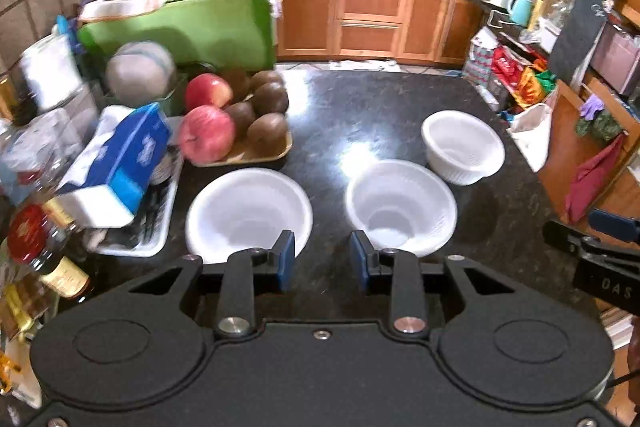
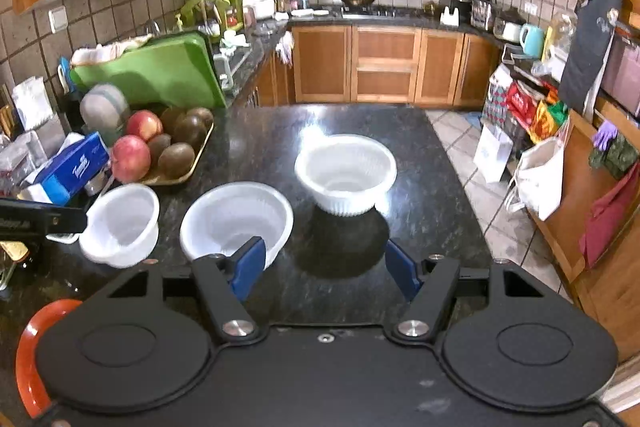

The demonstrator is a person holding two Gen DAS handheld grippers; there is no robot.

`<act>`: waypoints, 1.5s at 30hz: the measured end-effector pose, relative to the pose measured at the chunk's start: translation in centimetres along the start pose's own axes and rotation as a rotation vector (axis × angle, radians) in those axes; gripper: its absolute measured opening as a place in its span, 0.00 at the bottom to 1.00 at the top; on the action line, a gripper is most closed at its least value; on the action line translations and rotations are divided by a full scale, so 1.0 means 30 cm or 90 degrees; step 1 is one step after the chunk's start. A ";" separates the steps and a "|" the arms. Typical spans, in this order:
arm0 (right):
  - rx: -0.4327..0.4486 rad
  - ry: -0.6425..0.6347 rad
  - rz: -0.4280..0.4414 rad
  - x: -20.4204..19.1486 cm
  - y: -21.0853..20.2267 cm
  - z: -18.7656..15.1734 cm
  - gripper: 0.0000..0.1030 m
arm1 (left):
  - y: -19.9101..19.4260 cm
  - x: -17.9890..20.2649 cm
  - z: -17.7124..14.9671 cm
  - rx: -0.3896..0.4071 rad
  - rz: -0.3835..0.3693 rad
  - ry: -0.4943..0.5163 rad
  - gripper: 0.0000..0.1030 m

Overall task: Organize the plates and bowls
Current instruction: 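Move the left tool over to the white ribbed bowls, then close the left tool on the rim of a white bowl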

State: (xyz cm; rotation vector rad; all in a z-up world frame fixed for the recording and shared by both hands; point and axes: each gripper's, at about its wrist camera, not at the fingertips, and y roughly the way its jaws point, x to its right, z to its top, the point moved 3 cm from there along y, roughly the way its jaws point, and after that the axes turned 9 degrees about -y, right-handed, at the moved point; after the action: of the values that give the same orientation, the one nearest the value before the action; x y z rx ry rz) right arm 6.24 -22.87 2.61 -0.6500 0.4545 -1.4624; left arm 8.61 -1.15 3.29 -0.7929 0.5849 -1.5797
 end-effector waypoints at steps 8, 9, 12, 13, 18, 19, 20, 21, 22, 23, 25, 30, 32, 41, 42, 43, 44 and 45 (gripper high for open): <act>-0.032 0.014 0.027 0.051 0.075 0.035 0.57 | 0.068 0.082 0.071 -0.006 -0.024 0.010 0.40; -0.037 0.019 0.032 0.056 0.089 0.035 0.57 | 0.080 0.091 0.072 -0.009 -0.024 0.013 0.40; -0.043 0.026 0.041 0.056 0.124 0.037 0.57 | 0.125 0.103 0.075 -0.027 -0.020 0.014 0.40; -0.042 0.028 0.041 0.056 0.136 0.035 0.56 | 0.147 0.105 0.074 -0.033 -0.019 0.012 0.40; -0.060 0.014 0.065 0.038 0.218 0.037 0.50 | 0.222 0.105 0.056 -0.075 -0.023 0.004 0.40; -0.064 0.011 0.071 0.038 0.235 0.037 0.50 | 0.237 0.102 0.050 -0.082 -0.023 0.003 0.40; -0.069 0.007 0.078 0.032 0.252 0.037 0.49 | 0.248 0.098 0.044 -0.089 -0.026 0.002 0.40; -0.073 0.003 0.086 0.027 0.270 0.036 0.48 | 0.255 0.095 0.040 -0.095 -0.030 0.000 0.40; -0.077 0.001 0.093 0.022 0.287 0.037 0.48 | 0.264 0.090 0.035 -0.101 -0.033 -0.002 0.40; -0.082 -0.001 0.100 0.016 0.308 0.037 0.48 | 0.273 0.086 0.031 -0.106 -0.035 -0.005 0.40; -0.089 -0.005 0.110 0.006 0.341 0.044 0.48 | 0.286 0.080 0.023 -0.112 -0.037 -0.004 0.40; -0.101 -0.013 0.132 -0.011 0.411 0.058 0.48 | 0.306 0.075 0.007 -0.124 -0.043 0.001 0.40; -0.107 -0.018 0.136 -0.018 0.439 0.062 0.47 | 0.322 0.079 0.006 -0.130 -0.040 -0.003 0.40; -0.131 -0.041 0.158 -0.040 0.520 0.065 0.37 | 0.387 0.076 0.008 -0.155 -0.044 -0.023 0.40; -0.132 -0.041 0.161 -0.042 0.525 0.063 0.36 | 0.391 0.074 0.010 -0.156 -0.043 -0.026 0.40; -0.134 -0.041 0.164 -0.045 0.532 0.064 0.35 | 0.394 0.073 0.012 -0.157 -0.041 -0.030 0.40; -0.137 -0.042 0.167 -0.049 0.537 0.065 0.35 | 0.397 0.070 0.014 -0.157 -0.041 -0.034 0.40; -0.139 -0.040 0.171 -0.051 0.540 0.065 0.35 | 0.397 0.069 0.014 -0.157 -0.041 -0.036 0.40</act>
State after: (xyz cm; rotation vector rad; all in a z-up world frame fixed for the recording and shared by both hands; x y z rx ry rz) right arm 19.69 -21.28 -6.62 -0.7742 0.6321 -1.1444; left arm 16.46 -5.06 -5.04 -1.0466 0.7292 -1.5560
